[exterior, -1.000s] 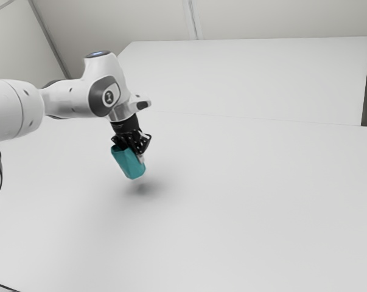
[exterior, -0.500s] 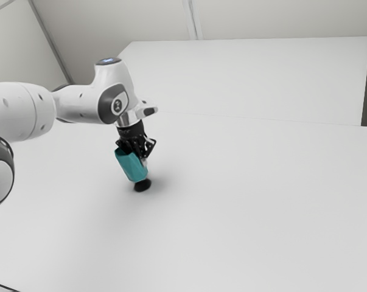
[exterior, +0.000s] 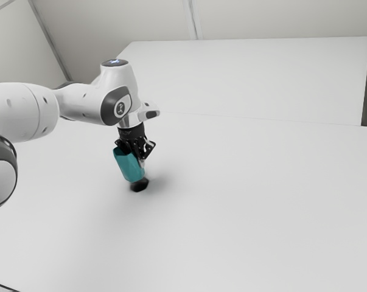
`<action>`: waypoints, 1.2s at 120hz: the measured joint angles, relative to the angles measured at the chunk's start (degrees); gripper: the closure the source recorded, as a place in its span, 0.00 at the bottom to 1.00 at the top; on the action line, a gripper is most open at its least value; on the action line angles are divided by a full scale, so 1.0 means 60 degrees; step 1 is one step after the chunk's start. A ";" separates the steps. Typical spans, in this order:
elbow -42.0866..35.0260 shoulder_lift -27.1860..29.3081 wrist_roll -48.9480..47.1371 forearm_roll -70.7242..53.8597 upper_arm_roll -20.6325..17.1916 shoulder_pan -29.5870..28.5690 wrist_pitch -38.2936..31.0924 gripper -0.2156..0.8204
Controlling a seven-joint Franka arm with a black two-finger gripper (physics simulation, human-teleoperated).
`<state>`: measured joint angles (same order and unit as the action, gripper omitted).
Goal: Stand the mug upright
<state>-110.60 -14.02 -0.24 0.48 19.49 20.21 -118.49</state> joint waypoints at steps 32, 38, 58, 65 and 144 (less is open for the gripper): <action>0.0056 -0.0289 -0.0059 -0.0076 -0.0001 0.0012 0.0039 0.96; 0.0059 -0.0338 -0.0067 -0.0080 -0.0001 0.0014 0.0042 0.96; 0.0061 -0.0431 -0.0084 -0.0095 0.0002 0.0015 0.0049 0.96; 0.0061 -0.0458 -0.0089 -0.0098 0.0004 0.0016 0.0050 0.96; 0.0346 -0.0580 0.0081 -0.0152 0.0003 0.0020 0.0169 0.34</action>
<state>-108.53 -17.50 0.24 -0.43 19.51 20.34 -117.48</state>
